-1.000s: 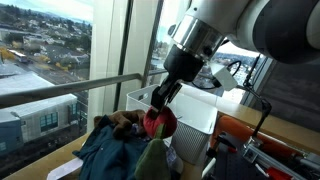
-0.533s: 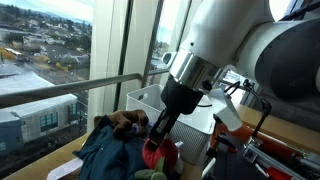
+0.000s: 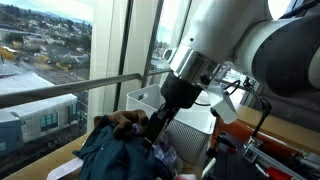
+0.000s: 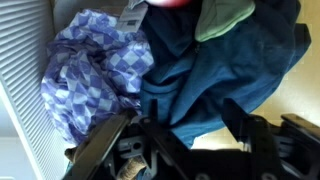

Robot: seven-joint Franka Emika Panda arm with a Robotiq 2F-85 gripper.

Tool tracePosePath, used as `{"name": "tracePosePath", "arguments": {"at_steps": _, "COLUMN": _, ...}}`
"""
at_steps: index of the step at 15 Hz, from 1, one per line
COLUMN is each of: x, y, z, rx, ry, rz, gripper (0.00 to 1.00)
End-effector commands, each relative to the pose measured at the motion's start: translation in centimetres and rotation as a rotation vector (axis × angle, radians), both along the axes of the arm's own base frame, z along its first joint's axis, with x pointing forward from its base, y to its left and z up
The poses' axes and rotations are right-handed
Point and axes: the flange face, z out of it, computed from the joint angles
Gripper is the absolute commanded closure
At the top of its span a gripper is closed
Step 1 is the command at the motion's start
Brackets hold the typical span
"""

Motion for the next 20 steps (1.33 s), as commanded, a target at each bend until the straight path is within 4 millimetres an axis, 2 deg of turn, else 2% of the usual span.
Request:
{"name": "tracePosePath", "arguments": {"at_steps": 1, "x": 0.6, "y": -2.4, "z": 2.4, "rx": 0.026, "ry": -0.036, "rz": -0.047, "gripper": 0.01}}
{"name": "tracePosePath", "arguments": {"at_steps": 6, "x": 1.9, "y": -7.7, "z": 4.2, "rx": 0.045, "ry": -0.055, "rz": -0.12, "gripper": 0.0}}
{"name": "tracePosePath", "arguments": {"at_steps": 9, "x": 3.4, "y": -12.1, "z": 6.5, "rx": 0.06, "ry": -0.061, "rz": -0.153, "gripper": 0.0}}
{"name": "tracePosePath", "arguments": {"at_steps": 11, "x": 4.2, "y": -14.4, "z": 8.5, "rx": 0.066, "ry": -0.025, "rz": -0.16, "gripper": 0.0}}
{"name": "tracePosePath", "arguments": {"at_steps": 13, "x": 4.4, "y": -15.1, "z": 11.7, "rx": 0.063, "ry": 0.022, "rz": -0.144, "gripper": 0.0}}
{"name": "tracePosePath", "arguments": {"at_steps": 15, "x": 4.0, "y": -14.5, "z": 14.5, "rx": 0.047, "ry": 0.069, "rz": -0.108, "gripper": 0.0}}
{"name": "tracePosePath", "arguments": {"at_steps": 18, "x": 3.5, "y": -13.4, "z": 16.4, "rx": 0.037, "ry": 0.136, "rz": -0.067, "gripper": 0.0}}
{"name": "tracePosePath", "arguments": {"at_steps": 20, "x": 3.1, "y": -12.8, "z": 16.1, "rx": 0.038, "ry": 0.166, "rz": -0.047, "gripper": 0.0}}
